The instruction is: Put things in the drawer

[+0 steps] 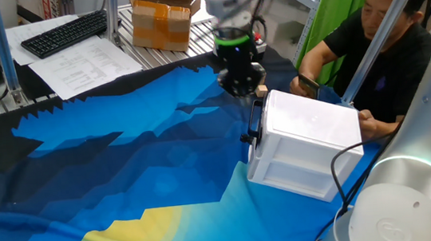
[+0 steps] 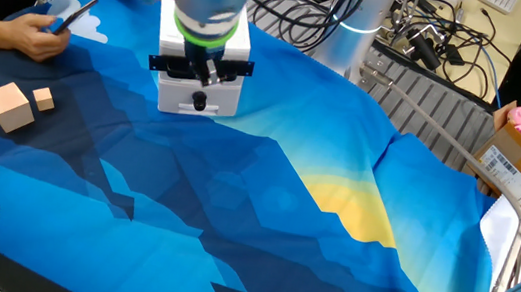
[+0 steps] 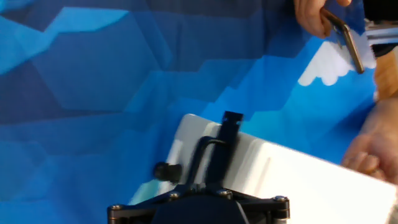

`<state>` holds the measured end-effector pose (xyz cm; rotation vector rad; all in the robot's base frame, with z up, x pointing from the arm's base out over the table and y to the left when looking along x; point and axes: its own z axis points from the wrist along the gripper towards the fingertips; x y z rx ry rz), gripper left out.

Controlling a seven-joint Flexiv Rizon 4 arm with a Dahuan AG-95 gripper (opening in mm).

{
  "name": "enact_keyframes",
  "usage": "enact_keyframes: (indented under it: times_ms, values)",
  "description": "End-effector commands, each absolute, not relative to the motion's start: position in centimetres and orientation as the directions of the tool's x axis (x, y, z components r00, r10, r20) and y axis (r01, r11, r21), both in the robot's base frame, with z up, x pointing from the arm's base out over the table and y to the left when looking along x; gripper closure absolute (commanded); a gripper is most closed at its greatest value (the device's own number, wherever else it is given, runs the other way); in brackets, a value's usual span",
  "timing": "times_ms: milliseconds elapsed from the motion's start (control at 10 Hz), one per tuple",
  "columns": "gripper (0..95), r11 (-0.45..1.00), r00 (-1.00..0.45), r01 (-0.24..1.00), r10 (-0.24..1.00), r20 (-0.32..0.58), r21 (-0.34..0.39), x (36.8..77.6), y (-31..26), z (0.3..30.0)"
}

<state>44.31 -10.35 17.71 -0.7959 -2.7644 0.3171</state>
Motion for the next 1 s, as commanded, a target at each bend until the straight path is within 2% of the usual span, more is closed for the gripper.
enact_keyframes:
  times_ms: [100, 400, 1000]
  values:
    - [95.0, 0.856, -0.833, 0.505, 0.516, 0.200, -0.108, 46.8, -6.7, 16.3]
    - [95.0, 0.857, -0.829, 0.510, 0.513, 0.220, -0.076, 47.0, -5.3, 15.7]
    - [95.0, 0.843, -0.815, 0.532, 0.535, 0.222, -0.081, 46.1, -4.5, 16.0]
